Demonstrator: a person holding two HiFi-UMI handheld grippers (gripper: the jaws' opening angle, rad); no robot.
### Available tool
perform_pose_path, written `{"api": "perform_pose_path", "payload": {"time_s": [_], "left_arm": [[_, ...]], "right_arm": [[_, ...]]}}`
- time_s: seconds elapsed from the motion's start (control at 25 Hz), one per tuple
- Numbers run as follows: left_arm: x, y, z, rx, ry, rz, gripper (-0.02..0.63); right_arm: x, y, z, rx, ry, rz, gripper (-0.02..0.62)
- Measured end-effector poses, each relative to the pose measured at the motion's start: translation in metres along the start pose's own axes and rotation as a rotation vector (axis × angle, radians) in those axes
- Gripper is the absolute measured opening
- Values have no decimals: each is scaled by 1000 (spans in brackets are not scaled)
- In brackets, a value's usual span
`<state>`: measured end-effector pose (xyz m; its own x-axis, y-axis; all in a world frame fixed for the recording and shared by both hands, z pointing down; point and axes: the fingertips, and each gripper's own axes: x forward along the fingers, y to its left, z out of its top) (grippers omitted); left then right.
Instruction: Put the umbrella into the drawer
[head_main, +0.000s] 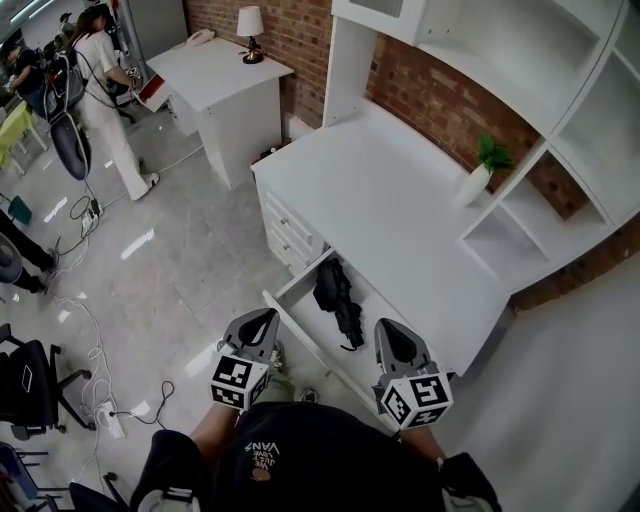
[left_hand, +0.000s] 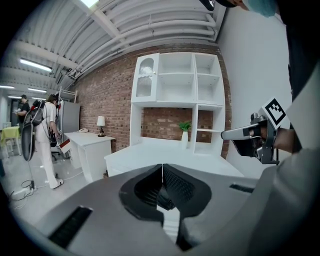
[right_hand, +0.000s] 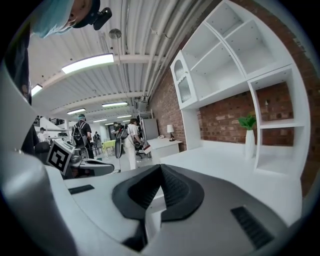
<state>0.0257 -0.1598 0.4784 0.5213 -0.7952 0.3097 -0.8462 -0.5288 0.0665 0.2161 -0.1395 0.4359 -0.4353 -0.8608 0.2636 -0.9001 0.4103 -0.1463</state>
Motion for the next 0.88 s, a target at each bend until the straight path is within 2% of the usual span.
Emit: {"api": "perform_pose_path", "payload": {"time_s": [0.4,0.88], "left_arm": [[-13,-14,8,27,-3,-13,11],[-22,-11,14,44,-9,10,11]], "right_arm": [[-24,-9,1,-38,16,-23,2],[-20,4,9,-74,-5,-4,2]]}}
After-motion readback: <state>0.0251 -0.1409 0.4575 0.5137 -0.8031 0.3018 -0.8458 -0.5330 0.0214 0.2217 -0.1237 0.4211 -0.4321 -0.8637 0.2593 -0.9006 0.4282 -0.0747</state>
